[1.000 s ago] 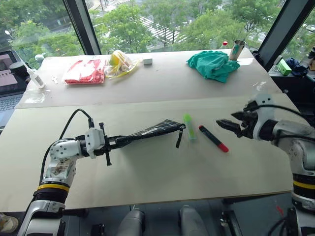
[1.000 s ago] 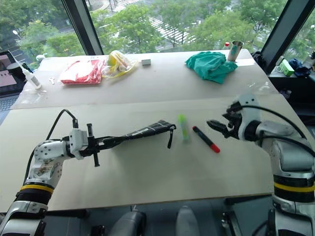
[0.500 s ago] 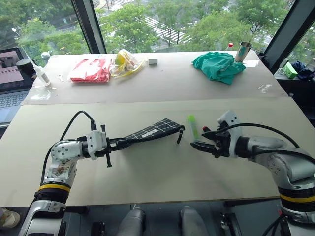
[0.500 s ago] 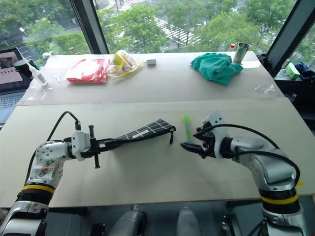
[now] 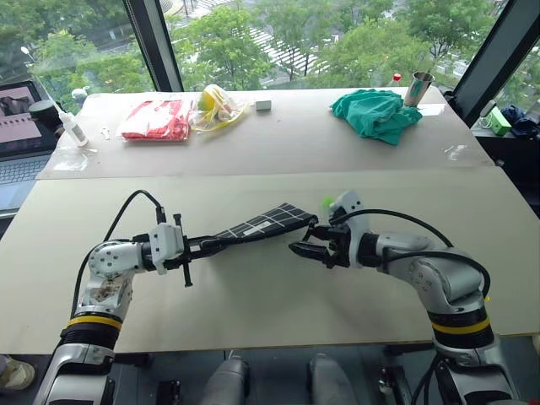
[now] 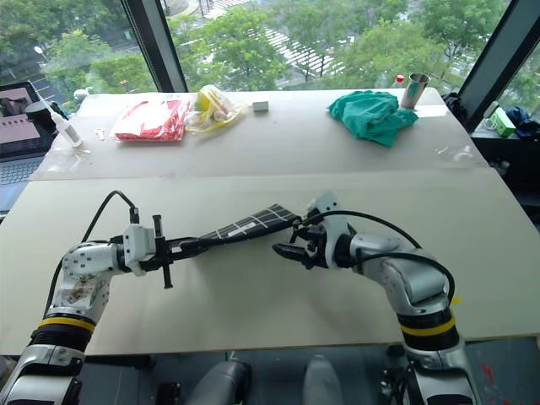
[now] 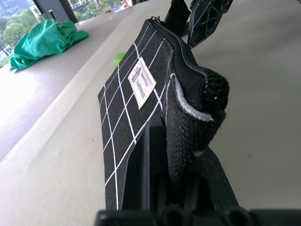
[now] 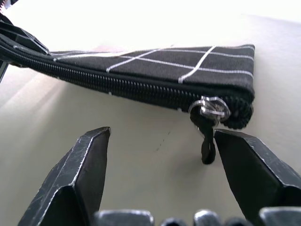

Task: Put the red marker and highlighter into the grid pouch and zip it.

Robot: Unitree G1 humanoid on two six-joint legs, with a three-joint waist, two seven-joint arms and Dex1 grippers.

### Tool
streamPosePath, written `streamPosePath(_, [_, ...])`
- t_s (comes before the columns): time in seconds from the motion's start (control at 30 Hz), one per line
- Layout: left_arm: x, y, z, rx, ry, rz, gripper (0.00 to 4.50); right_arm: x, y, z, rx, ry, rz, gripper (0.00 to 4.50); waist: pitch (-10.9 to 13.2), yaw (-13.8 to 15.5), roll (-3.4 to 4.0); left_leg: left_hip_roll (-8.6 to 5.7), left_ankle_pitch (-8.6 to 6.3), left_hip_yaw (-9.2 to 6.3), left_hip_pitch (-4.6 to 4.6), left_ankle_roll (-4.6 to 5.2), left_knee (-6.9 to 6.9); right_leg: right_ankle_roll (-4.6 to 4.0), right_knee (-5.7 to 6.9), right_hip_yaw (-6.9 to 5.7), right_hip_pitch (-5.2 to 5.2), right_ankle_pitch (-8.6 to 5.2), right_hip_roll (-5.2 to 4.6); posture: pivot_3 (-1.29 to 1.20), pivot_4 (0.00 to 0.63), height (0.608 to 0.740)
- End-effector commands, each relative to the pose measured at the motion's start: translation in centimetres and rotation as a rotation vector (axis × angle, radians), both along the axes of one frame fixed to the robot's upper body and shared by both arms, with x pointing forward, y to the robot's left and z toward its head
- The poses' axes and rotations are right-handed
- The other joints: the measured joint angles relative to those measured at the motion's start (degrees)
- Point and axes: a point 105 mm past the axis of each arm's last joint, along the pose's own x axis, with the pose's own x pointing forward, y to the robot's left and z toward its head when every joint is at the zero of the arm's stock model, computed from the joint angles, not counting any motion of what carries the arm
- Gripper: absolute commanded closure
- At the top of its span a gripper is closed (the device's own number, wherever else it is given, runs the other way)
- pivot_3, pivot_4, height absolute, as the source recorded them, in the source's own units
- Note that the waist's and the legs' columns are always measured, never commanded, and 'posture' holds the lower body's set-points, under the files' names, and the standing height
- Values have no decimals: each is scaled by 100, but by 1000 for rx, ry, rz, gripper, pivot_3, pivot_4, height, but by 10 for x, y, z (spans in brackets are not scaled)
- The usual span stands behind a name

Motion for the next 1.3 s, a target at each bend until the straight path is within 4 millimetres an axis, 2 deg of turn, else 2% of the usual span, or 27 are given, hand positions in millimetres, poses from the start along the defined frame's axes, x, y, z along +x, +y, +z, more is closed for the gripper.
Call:
streamPosePath(0.03, [1,1,9,-10,-51,11,4500,-3,4,10,18,-36,29,1931,0,0,0,0,0,0,0,0,0,0,0,0,0,0,0,0,150,740])
streamPosePath(0.27, [2,-2,8,-16,-54,12,4500,-8,7,16,20,-51,74,4335,0,-4,0,0,0,1,0,0,0,0,0,0,0,0,0,0,150,740])
streamPosePath(0.3, [3,-2,8,-18,-53,12,4500,-8,8,16,16,-53,78,4476,0,-3,0,0,0,1,0,0,0,0,0,0,0,0,0,0,150,740])
streamPosePath(0.7, [2,-2,6,-21,-55,16,4500,-12,12,18,29,-54,114,4476,0,-4,0,0,0,1,0,0,0,0,0,0,0,0,0,0,150,740])
streamPosePath(0.77, [2,-2,6,-18,-53,17,4500,-16,21,23,39,-63,149,4476,0,-5,0,0,0,1,0,0,0,0,0,0,0,0,0,0,150,740])
streamPosePath(0.87, [3,-2,5,-17,-51,15,4500,-24,44,30,68,-44,245,4476,0,-28,0,1,0,1,0,0,0,0,0,0,-1,0,0,0,150,740])
streamPosePath(1.07, [5,-7,7,-18,-53,-5,4500,-32,87,28,32,15,399,4476,0,-35,0,2,1,-3,0,-3,-2,0,3,-1,-3,0,1,0,150,740])
streamPosePath(1.3, [4,-10,9,-27,-57,-10,4500,-24,94,5,-19,109,437,4476,0,-12,0,-4,5,-8,-4,-9,-1,0,2,-2,-2,0,-2,0,150,740])
